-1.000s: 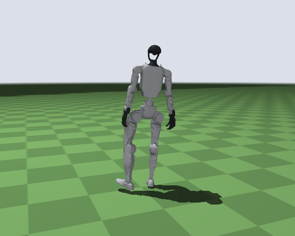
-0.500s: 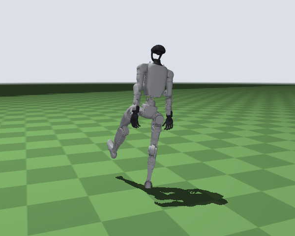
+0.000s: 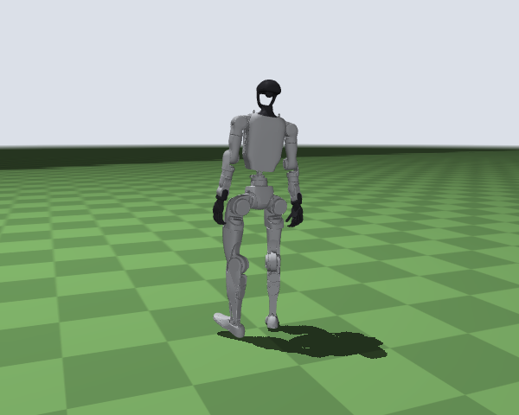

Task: In place motions

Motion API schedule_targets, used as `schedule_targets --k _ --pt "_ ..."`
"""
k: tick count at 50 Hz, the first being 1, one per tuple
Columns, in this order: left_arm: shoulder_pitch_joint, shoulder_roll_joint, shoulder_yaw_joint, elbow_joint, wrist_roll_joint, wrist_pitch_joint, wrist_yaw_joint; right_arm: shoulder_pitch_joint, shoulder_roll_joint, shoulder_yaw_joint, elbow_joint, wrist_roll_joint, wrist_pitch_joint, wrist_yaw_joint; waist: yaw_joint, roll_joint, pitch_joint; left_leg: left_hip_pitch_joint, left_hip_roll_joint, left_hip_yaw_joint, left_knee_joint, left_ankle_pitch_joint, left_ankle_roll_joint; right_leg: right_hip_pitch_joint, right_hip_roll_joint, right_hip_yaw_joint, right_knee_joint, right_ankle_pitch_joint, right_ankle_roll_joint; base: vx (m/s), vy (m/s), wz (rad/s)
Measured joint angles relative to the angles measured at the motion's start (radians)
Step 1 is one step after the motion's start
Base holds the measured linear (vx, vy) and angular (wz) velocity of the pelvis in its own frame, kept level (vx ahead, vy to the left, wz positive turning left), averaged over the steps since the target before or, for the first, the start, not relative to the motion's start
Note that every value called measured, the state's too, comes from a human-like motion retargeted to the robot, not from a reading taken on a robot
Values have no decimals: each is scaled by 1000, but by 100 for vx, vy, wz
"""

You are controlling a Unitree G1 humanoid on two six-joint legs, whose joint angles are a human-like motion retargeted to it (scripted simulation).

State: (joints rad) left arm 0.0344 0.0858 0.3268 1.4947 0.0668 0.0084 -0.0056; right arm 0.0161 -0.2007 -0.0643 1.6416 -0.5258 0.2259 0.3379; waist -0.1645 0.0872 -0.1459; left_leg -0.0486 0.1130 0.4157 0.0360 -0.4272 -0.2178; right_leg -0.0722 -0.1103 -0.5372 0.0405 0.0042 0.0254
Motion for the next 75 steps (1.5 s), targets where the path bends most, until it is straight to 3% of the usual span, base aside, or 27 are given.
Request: schedule_targets --k 2,5,10,15,21,25,27,29,31,39,42,45,50,60,65,67,70,75 --pt "-31 5 -2 -25 -3 -7 2 -1 6 -4 5 39 -16 -24 2 -8 16 13 -8 67 -17 -5 4 1 -8 -11 -1 3 9 -8 18 33" --pt "-54 16 -31 -60 -11 -20 -8 11 9 10 15 80 -38 -22 36 -33 38 0 -41 -29 -7 -10 33 20 -24 -21 -10 13 17 9 18 7" --pt "-25 23 -7 -63 -35 -22 0 -2 38 50 -2 -7 21 -43 128 -89 35 34 -76 9 -14 -28 48 17 -60 1 -2 31 28 10 20 -38" --pt "36 43 35 19 -30 14 -25 -27 54 112 -110 -128 -22 -22 125 -104 36 51 -105 9 -15 -47 80 22 -83 14 6 38 49 7 21 -12" --pt "95 46 61 147 11 60 -41 -55 48 111 -208 -119 -93 33 146 -105 33 63 -137 9 -13 -69 106 -2 -123 39 75 24 73 4 24 -19" --pt "109 35 52 169 35 86 -63 -57 34 77 -245 -118 -115 53 154 -78 51 64 -123 -12 -1 -76 110 -29 -124 30 197 49 24 0 21 -6" --pt "107 31 44 162 43 82 -80 -55 21 63 -249 -125 -133 37 167 -47 70 67 -90 -2 6 -78 113 -94 -119 59 354 68 -51 -3 11 -18" --pt "99 31 20 163 44 78 -84 -40 10 47 -246 -133 -137 12 134 -18 96 71 -62 -32 19 -77 121 -142 -114 61 450 89 -84 -4 7 45" --pt "81 39 -15 171 53 81 -85 -17 1 23 -229 -130 -136 -14 101 -9 122 78 -54 -54 28 -75 133 -195 -109 58 462 103 -79 -6 3 50" --pt "-39 73 -176 132 76 89 -112 78 -40 -93 -89 7 -90 -76 -87 26 264 82 -13 -137 57 -60 171 -481 -148 -11 160 73 -59 -12 1 69" --pt "-95 91 -204 72 64 82 -117 79 -46 -112 -12 85 -81 -98 -177 57 337 71 33 -161 62 -48 177 -600 -168 34 104 50 -65 -23 3 83" --pt "-128 99 -193 22 48 67 -95 91 -46 -126 58 133 -64 -116 -227 82 367 55 74 -139 60 -34 176 -691 -172 111 94 51 -73 -16 1 46" --pt "-150 79 -155 -20 -5 57 -82 142 -20 -151 58 147 -32 -116 -217 75 346 39 72 -140 68 -35 174 -692 -185 141 113 73 -72 -2 -5 9" --pt "-11 19 -99 33 0 37 -89 89 -5 -94 -20 59 -79 -89 -93 11 220 65 3 -77 43 -61 145 -314 -137 32 222 165 -40 8 -8 -61" --pt "32 28 -55 155 48 67 -93 17 -3 -49 -149 34 -95 -31 27 -20 144 41 -26 1 41 -76 127 -178 -87 131 347 206 -29 5 -12 -104" --pt "59 31 -50 186 66 79 -90 -3 2 -30 -205 25 -109 -13 61 -25 114 31 -30 32 39 -77 119 -86 -52 165 317 99 41 5 -11 -58" --pt "85 39 -50 205 87 98 -85 -20 9 -6 -269 13 -133 13 77 -46 88 25 -56 33 40 -72 112 41 -58 -10 150 -17 36 4 -27 7" --pt "85 46 -32 185 84 103 -75 -30 24 -2 -320 -36 -150 43 173 -91 73 47 -82 74 23 -49 87 91 -61 2 -18 45 73 1 -21 -14"
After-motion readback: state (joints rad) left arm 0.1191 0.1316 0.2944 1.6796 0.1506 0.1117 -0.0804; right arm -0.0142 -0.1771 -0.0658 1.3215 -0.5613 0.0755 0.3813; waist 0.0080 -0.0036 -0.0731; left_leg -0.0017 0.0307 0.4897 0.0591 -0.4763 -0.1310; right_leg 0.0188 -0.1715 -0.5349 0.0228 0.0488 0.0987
